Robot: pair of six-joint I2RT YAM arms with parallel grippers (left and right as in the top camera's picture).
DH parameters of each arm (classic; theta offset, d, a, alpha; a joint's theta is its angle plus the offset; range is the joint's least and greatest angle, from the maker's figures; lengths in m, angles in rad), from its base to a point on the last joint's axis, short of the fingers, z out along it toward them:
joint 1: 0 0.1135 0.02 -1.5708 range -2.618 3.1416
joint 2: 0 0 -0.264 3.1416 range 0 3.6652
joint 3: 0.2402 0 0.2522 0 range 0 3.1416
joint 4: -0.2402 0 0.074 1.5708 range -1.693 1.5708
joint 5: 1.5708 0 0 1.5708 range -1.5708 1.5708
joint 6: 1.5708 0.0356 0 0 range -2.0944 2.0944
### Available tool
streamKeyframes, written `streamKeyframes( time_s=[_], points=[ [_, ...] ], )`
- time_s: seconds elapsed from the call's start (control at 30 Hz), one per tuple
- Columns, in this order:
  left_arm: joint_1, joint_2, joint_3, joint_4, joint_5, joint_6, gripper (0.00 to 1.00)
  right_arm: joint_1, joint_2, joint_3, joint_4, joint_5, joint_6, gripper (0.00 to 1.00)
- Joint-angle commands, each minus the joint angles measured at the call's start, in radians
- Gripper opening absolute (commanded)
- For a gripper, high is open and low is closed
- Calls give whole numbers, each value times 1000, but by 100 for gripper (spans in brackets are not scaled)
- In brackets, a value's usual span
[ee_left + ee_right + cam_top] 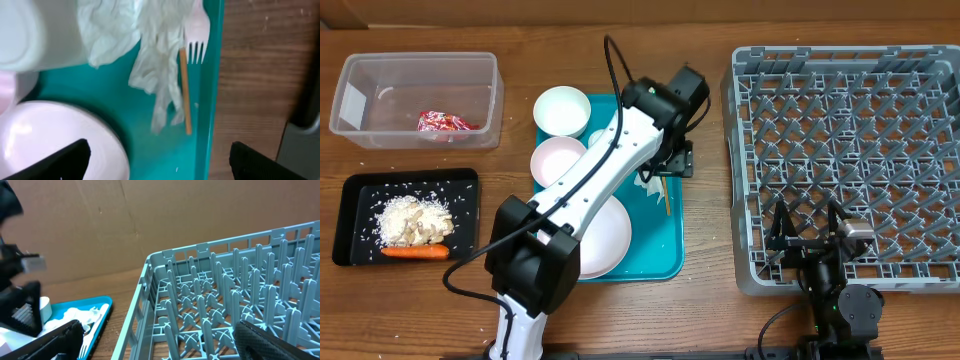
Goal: Sort waste into correct bins and load items into the dishwasher rack
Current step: 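Reach the left gripper back to the white tissue on the teal tray, then grasp the white tissue and lift it toward the clear bin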
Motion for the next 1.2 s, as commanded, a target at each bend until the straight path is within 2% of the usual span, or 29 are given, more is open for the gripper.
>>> streamKeyframes(
  time_s=[0.0, 0.23, 0.33, 0.6, 0.7, 0.8, 0.87, 0.97, 1.03, 1.17],
  points=[
    [3, -20, -105, 108, 23, -50, 90, -4, -8, -10, 7, 2, -3, 100],
    [6, -20, -249, 303, 7, -50, 82, -4, -8, -10, 7, 2, -3, 100],
    [6, -20, -287, 352, 7, -50, 73, -4, -8, -10, 7, 2, -3, 100],
    [5, -20, -349, 417, -43, -37, 72, -4, -8, -10, 7, 2, -4, 100],
    [5, -19, -375, 450, -45, -20, 59, -4, -8, -10, 7, 2, -4, 100],
    [5, -19, -384, 462, -46, -15, 54, -4, -8, -10, 7, 2, -3, 100],
    [5, -20, -384, 468, -46, -15, 47, -4, -8, -10, 7, 2, -4, 100],
    [5, -19, -384, 472, -47, -15, 28, -4, -8, -10, 7, 2, -3, 100],
    [5, -20, -383, 468, -46, -15, 4, -4, -8, -10, 7, 2, -3, 100],
    [5, -20, -356, 420, -42, -15, 4, -4, -8, -10, 7, 2, -3, 100]
  ],
)
